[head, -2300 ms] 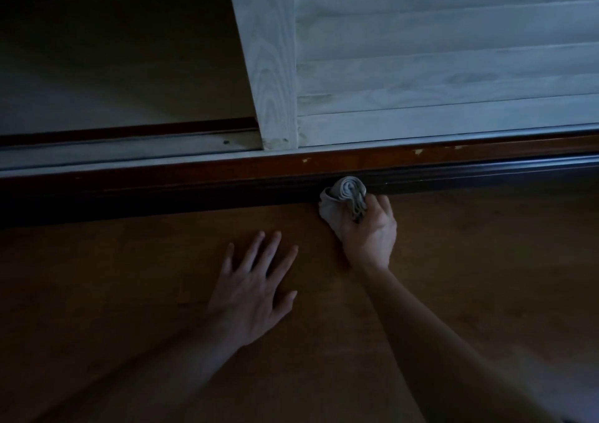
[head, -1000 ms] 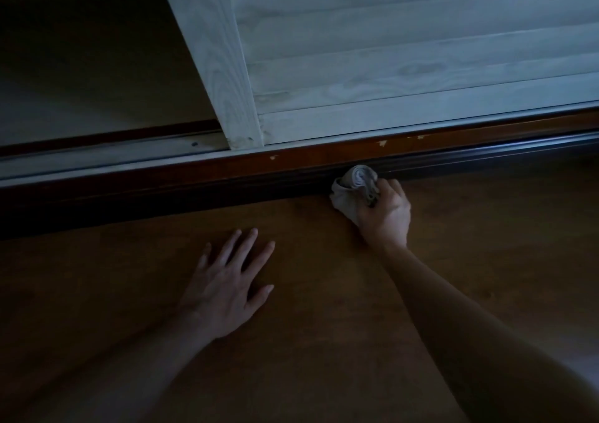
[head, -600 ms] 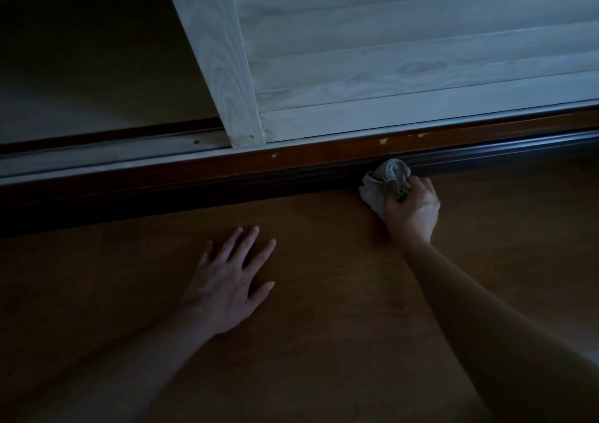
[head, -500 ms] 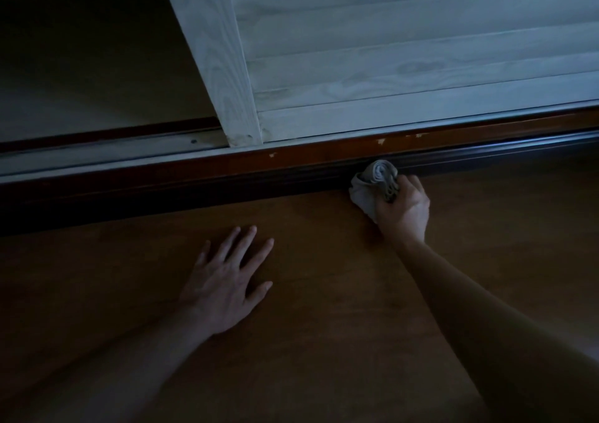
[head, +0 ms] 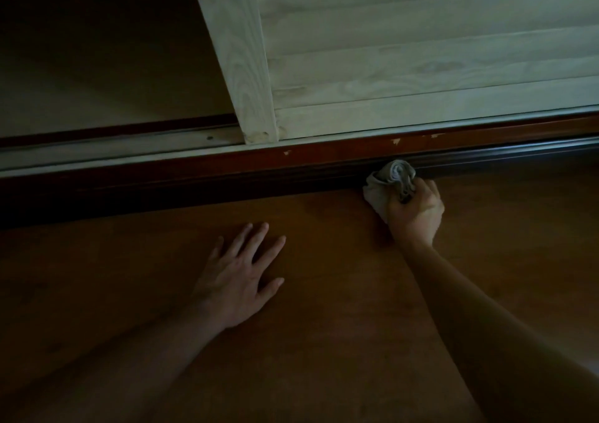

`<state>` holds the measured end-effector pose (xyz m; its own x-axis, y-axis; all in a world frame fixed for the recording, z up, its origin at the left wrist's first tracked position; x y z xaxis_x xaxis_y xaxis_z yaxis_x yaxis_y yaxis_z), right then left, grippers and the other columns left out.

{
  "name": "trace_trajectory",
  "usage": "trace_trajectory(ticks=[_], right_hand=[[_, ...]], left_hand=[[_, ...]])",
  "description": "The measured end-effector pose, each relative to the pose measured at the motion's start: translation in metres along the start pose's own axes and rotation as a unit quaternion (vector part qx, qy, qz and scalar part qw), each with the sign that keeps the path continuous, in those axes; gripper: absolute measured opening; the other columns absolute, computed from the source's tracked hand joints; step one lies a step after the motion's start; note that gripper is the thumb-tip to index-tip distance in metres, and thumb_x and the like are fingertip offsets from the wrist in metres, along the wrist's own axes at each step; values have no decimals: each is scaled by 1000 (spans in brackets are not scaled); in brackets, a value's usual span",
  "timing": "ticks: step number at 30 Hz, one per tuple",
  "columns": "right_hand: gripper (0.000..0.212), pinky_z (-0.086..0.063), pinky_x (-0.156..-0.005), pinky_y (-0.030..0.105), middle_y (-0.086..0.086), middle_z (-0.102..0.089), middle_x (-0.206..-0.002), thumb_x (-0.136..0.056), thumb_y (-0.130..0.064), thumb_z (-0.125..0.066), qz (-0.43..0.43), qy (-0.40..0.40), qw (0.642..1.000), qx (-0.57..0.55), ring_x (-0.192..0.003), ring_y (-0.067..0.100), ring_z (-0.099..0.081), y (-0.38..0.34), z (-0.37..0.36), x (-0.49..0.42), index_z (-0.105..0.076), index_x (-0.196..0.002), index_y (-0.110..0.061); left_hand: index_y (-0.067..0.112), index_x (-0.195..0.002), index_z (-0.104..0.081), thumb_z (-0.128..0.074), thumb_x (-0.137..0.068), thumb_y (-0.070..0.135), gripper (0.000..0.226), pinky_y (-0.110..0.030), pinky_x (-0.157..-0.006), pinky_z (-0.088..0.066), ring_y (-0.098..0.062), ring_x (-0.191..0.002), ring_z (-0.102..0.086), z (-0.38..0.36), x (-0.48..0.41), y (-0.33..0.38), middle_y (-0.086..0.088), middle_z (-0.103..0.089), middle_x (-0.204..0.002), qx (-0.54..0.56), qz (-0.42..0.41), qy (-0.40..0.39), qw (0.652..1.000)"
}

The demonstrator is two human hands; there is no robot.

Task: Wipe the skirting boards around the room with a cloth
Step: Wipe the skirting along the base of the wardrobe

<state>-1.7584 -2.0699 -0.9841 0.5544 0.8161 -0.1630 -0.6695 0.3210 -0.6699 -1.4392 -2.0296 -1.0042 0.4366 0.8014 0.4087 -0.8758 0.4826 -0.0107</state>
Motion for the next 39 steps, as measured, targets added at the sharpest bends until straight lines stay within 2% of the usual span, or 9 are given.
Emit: trace_trajectory(ticks=[5, 10, 12, 16, 22, 27, 29, 33, 39], right_hand=[[58, -37, -65, 29, 5, -54, -91, -71, -56, -48, 81, -69, 992, -61, -77, 19, -51, -65, -40, 44, -63, -90, -3], [48, -42, -67, 33, 7, -58, -95, -77, -49, -77, 101, -87, 989, -60, -83, 27, -59, -96, -79, 70, -63, -93, -6], [50, -44, -66, 34, 7, -58, -96, -78, -51, -74, 118, -93, 986, -68, -83, 27, -58, -107, -84, 75, -63, -95, -6], [61, -51, -71, 41, 7, -58, -100, -78, -61, -49, 124, -102, 984, -73, -87, 27, -59, -107, -82, 74, -62, -101, -6], [47, -41, -68, 33, 11, -58, -97, -78, -44, -53, 74, -66, 994, -49, -87, 28, -57, -55, -44, 34, -63, -99, -3], [25, -40, -71, 31, 13, -60, -100, -81, -21, -64, 10, -58, 997, -41, -89, 32, -59, -18, -8, 4, -64, -97, -2], [27, -40, -70, 32, 13, -59, -99, -81, -24, -63, -1, -59, 998, -35, -88, 33, -59, -13, -2, -1, -64, -97, -2], [55, -46, -64, 34, 12, -60, -94, -77, -49, -46, 50, -67, 993, -81, -79, 24, -55, -15, -1, -1, -64, -93, 0], [28, -52, -67, 39, 9, -60, -94, -82, -26, -62, 65, -59, 993, -80, -80, 24, -58, 6, 3, -15, -64, -96, -2]], left_hand=[[48, -152, 19, -18, -95, 72, 71, -55, -123, -5, -19, -152, 20, 1, 1, 1, 10, 26, -164, 26, 2, 20, 999], [45, -156, 5, -21, -94, 72, 72, -53, -123, -7, -21, -154, 8, 2, 1, 0, 7, 10, -167, 34, 6, 49, 998], [45, -156, 1, -20, -94, 71, 71, -53, -123, -8, -22, -153, 5, 2, 2, 0, 5, 5, -167, 30, 4, 57, 998], [44, -157, -3, -16, -92, 71, 72, -56, -121, -12, -25, -153, 0, 2, 2, 2, 3, 0, -168, 32, 10, 63, 997], [51, -153, 11, -16, -93, 75, 70, -53, -122, -13, -26, -153, 1, 11, -8, 16, 5, 14, -166, 39, 31, 26, 998], [48, -155, 6, -22, -95, 72, 71, -49, -124, -10, -22, -154, -1, 26, -26, 71, 6, 13, -167, 74, 24, 29, 997], [46, -156, 3, -22, -96, 71, 70, -48, -124, -9, -20, -154, 0, 29, -33, 95, 6, 11, -167, 79, 30, 41, 996], [44, -156, -6, -22, -96, 68, 67, -47, -124, -9, -20, -153, -7, 29, -50, 131, 5, 3, -168, 72, 21, 63, 995], [44, -156, -10, -15, -93, 66, 67, -49, -124, -10, -19, -153, -5, 29, -62, 146, 6, -1, -168, 72, 41, 73, 994]])
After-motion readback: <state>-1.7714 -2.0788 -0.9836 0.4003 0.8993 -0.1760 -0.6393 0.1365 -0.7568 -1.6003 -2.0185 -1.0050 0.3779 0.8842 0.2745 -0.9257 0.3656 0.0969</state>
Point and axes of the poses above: each hand's wrist, its own x-axis away from the middle knuckle, its own z-axis out of the back of the hand, y = z × x, the point moved 4 cm from there along -x, towards the middle knuckle
